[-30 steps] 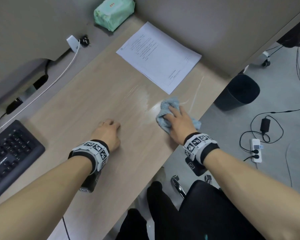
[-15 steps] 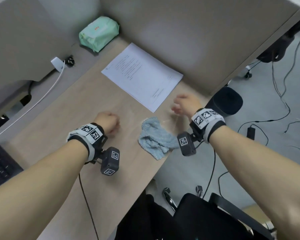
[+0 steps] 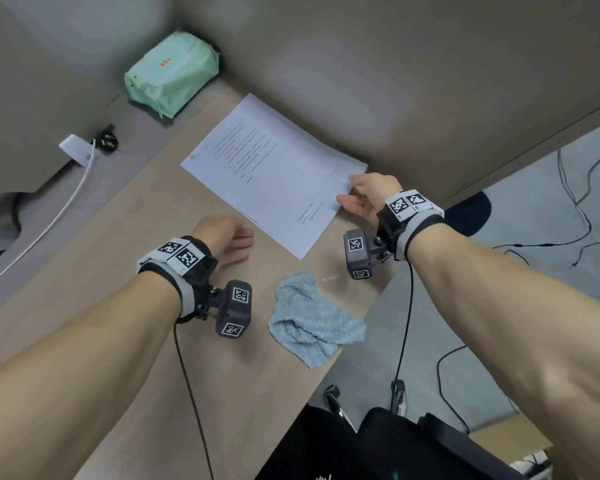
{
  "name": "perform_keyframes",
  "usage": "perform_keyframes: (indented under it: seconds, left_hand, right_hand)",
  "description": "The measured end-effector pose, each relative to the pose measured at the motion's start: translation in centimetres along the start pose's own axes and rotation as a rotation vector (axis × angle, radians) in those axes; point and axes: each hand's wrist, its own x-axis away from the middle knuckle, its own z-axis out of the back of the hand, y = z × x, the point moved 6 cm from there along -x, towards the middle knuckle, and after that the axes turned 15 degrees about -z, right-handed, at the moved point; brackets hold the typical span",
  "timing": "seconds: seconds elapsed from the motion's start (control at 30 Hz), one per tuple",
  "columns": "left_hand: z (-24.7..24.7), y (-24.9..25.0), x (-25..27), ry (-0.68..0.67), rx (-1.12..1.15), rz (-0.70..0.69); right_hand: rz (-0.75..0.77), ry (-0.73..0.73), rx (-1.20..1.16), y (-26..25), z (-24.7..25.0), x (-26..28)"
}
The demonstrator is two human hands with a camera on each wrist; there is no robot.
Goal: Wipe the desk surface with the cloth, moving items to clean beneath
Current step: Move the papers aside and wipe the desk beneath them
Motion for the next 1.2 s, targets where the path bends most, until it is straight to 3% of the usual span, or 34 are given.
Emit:
perform_keyframes:
  seconds: [0.17,0.37,0.5,0.6,0.8,1.0,1.2]
  left_hand:
    - [0.3,-0.1,-0.5,0.006,-0.016,0.029]
    - [2.7,-0.4,0.3,0.070,-0.044,0.015]
    - [4.9,0.4,2.3,0.115,0.110,-0.089]
    - [8.0,0.2,4.3,0.191,-0.036,-0.174]
    - [16.3,-4.2,10.3,0.339,-0.213,-0.230]
    - [26.0,-10.1,16.1,0.502,-0.310,-0.125]
    - [29.9,-15.3,17.3,0.485,-0.317,-0.029]
  right_hand:
    - [0.058,0.047,0.294,-0.7,-1.8,0.2]
    - [0.010,-0.114,0.049,0.4,-2.0,1.3]
    - [0.023,-0.190,0.166,2.7,-3.0,3.3]
    - [0.122,-0.238,0.365,4.9,-4.8,5.6]
    - [0.241,-0.273,0.741,11.8,-10.5,9.2]
    - [0.274,-0.356,0.970,18.5,-15.7,11.9]
    - [0.416,-0.190,1.031,19.7,-16.4,12.7]
